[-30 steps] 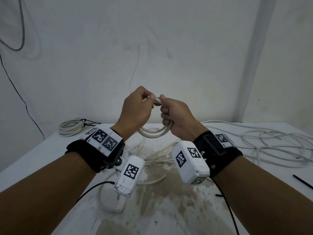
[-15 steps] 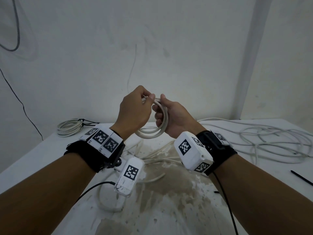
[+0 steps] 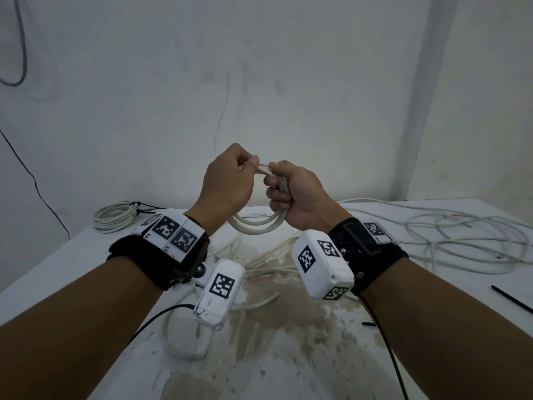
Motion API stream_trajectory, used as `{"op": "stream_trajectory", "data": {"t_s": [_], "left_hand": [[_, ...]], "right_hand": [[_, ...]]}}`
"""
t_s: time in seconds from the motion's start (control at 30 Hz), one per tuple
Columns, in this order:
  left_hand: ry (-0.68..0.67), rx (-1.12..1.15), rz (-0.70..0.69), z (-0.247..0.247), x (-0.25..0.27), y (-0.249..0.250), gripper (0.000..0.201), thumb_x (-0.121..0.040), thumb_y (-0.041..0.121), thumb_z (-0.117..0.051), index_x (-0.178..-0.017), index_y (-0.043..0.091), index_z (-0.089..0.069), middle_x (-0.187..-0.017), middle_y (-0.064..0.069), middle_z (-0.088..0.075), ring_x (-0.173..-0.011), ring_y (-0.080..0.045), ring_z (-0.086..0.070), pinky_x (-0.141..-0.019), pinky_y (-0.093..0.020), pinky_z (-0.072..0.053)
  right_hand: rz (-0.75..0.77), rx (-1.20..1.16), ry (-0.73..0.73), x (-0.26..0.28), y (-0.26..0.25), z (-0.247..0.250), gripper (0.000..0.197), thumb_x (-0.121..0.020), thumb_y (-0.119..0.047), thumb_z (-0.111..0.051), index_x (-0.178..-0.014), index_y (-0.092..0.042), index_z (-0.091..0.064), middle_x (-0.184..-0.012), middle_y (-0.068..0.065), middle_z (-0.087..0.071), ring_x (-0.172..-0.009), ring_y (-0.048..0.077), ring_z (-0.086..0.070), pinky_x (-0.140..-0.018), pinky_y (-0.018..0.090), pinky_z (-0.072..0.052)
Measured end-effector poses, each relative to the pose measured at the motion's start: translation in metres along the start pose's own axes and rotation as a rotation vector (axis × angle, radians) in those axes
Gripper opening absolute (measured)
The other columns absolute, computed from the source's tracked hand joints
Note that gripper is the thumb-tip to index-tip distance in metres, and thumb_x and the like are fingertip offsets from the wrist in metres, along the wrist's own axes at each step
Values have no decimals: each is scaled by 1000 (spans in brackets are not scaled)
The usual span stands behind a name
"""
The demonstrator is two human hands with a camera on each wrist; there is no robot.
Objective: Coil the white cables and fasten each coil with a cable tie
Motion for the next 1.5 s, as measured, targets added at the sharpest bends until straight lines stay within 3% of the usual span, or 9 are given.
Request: {"op": "stream_trajectory", "data": {"t_s": [0.13,0.23,0.33,0.6,0.9,1.13,1.23,1.37,1.5], "left_hand": [[-153,97,145,-5,0,-4,17,-100,31,-51,-94,17,-58,-75,1,-62,-54,-8,-46,-53,-26,-34],[-70,153,144,-3,-1,-3,16,-100,29,-54,-91,16,-58,-74,1,-61,-52,-6,-47,-51,-25,-33],[24,275,200,0,-4,-6,20,-100,31,-54,-84,19,-57,-70,1,-58,-51,-9,-44,-51,-27,-33],[72,263,200,4,-5,0,25,-99,34,-54,-80,19,-56,-68,2,-58,-50,-9,-44,-51,-27,-33],[84,126,54,0,3,11,22,-100,31,-51,-81,21,-52,-77,2,-63,-70,-14,-57,-62,-26,-41],[81,76,21,-5,6,5,23,-99,32,-54,-80,18,-55,-81,-1,-66,-80,-17,-65,-74,-34,-50],[2,8,-80,-8,10,9,20,-100,27,-53,-87,13,-55,-70,10,-60,-64,3,-60,-64,-16,-42],[-65,-15,-130,-10,9,8,19,-100,28,-52,-88,14,-55,-70,8,-58,-63,-7,-52,-63,-24,-39],[-141,287,95,-13,11,1,22,-104,34,-47,-104,13,-56,-71,0,-61,-51,-11,-48,-52,-27,-42]], "right_hand": [[43,83,74,5,1,5,30,-101,-16,-50,-72,-19,-42,-57,-2,-46,-44,11,-21,-40,22,-16],[53,86,99,6,2,5,22,-102,-27,-50,-84,-16,-55,-59,0,-47,-44,12,-27,-42,23,-24],[24,3,46,9,5,6,41,-106,-35,-39,-103,-7,-68,-60,1,-49,-46,14,-35,-49,26,-38],[78,-103,-112,18,10,4,37,-108,-29,-36,-111,-4,-63,-61,-2,-41,-50,12,-34,-54,27,-48],[73,32,60,15,4,3,42,-106,-38,-42,-85,-8,-64,-53,-3,-28,-46,13,-22,-44,25,-31],[34,38,38,16,5,13,38,-101,-22,-44,-115,5,-68,-59,1,-45,-46,14,-33,-49,26,-38],[8,184,93,15,0,12,51,-101,-46,-45,-96,-4,-75,-56,-1,-44,-45,15,-33,-52,27,-37],[36,305,107,14,-4,9,43,-98,-46,-55,-77,-10,-67,-52,-6,-33,-45,11,-28,-50,25,-31],[65,190,203,12,-5,12,41,-99,-41,-55,-77,-9,-63,-50,-7,-33,-40,9,-26,-44,23,-26]]}}
Point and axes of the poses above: each hand's wrist, its own x-axis away from the middle knuckle, its own z-axis out of the back of the hand, y = z × x, the point moved 3 cm from there along -x, towards the middle knuckle
